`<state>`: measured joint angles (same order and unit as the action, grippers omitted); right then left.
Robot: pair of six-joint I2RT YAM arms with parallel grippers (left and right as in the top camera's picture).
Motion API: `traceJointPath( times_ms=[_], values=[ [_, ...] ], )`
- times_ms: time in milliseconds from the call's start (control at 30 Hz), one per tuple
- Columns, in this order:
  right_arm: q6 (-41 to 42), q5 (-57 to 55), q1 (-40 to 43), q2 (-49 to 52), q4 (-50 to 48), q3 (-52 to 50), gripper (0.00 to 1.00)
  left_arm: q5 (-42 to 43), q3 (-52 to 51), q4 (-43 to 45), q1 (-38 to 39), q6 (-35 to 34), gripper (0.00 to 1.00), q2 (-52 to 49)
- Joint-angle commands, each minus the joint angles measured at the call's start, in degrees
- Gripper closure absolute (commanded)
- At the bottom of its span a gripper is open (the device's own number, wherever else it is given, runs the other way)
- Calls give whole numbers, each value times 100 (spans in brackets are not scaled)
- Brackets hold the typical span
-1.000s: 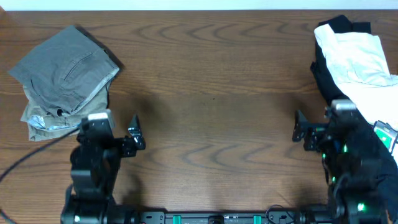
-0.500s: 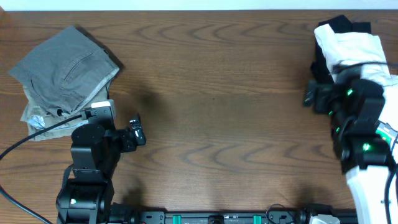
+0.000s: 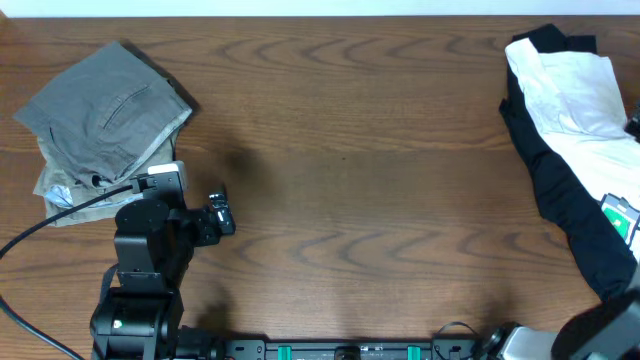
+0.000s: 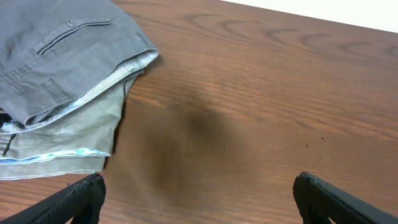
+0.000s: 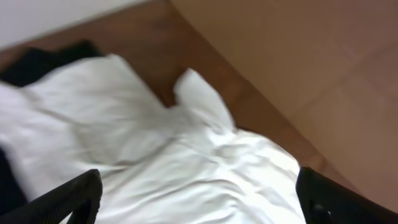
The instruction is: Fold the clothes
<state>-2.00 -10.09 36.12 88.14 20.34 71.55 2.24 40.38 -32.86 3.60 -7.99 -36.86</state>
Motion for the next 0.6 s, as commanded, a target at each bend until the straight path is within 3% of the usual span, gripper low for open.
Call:
traceJointPath(
  times_ms=[0,267,567],
  values=[
    [236,140,507,422,-131,105,4,31,144,9,35,-90,2,20],
    [214,1432,1462,1613,-763,105,4,33,144,11,35,-92,2,20],
    [186,1910,1519,2778,-1543,105,5,33,144,13,35,-92,2,20]
  ],
)
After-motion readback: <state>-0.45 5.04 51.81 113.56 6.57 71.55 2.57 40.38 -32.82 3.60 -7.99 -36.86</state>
